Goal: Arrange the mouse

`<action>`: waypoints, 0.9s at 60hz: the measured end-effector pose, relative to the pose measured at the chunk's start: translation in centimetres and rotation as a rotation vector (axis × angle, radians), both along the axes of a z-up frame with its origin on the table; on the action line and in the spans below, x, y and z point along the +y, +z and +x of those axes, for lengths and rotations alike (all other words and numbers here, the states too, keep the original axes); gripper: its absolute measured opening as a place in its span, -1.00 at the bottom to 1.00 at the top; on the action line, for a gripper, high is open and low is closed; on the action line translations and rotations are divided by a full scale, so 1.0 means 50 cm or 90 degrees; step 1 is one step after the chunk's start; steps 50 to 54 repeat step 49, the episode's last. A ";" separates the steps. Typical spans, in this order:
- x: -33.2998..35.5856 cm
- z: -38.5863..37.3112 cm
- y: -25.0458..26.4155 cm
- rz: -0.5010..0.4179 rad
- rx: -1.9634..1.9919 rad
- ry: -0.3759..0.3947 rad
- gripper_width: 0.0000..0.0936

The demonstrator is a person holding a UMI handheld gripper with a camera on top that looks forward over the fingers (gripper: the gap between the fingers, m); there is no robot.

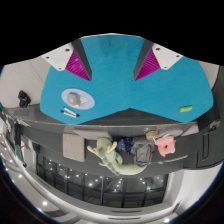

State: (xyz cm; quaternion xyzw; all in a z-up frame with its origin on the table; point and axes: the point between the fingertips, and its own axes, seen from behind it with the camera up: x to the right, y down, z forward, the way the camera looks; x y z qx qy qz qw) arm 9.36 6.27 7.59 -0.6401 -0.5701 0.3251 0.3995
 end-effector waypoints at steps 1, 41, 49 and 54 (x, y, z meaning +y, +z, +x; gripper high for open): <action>-0.019 0.011 -0.005 -0.004 -0.005 0.007 0.82; -0.257 0.120 -0.006 -0.007 -0.008 0.096 0.83; -0.265 0.117 0.005 0.004 0.004 0.102 0.83; -0.265 0.117 0.005 0.004 0.004 0.102 0.83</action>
